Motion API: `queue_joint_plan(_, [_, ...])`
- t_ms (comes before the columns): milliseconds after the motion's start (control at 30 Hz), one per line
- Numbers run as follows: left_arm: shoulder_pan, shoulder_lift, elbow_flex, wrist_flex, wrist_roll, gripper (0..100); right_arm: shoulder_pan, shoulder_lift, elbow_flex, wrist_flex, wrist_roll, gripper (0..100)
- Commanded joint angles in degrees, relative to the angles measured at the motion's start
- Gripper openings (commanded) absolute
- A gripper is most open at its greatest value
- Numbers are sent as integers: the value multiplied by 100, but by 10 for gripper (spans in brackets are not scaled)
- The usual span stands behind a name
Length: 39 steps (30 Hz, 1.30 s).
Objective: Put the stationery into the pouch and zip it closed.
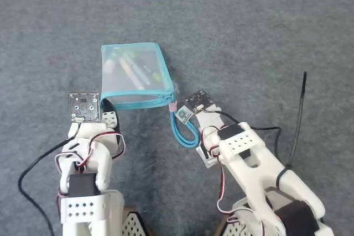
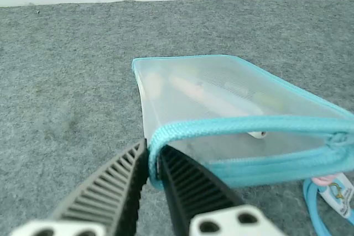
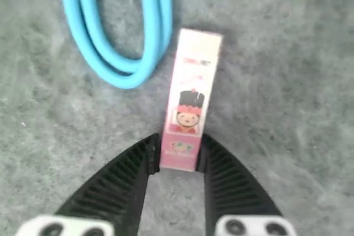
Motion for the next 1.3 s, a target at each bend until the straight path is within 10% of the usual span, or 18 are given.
queue_joint_plan(0, [44,-114,-66,-211,-79,11,22,57,-273,-145,-70,80])
queue_joint_plan(533, [44,-114,-31,-220,-79,11,1437,-1640,-1600,2193,659,8])
queue_joint_plan(967, [422,-114,110,-211,-79,11,-1323,-2097,-3815,3574,967,8])
queue_joint_plan(1267, [413,-114,110,-211,-79,11,-1569,286,-4659,2949,738,8])
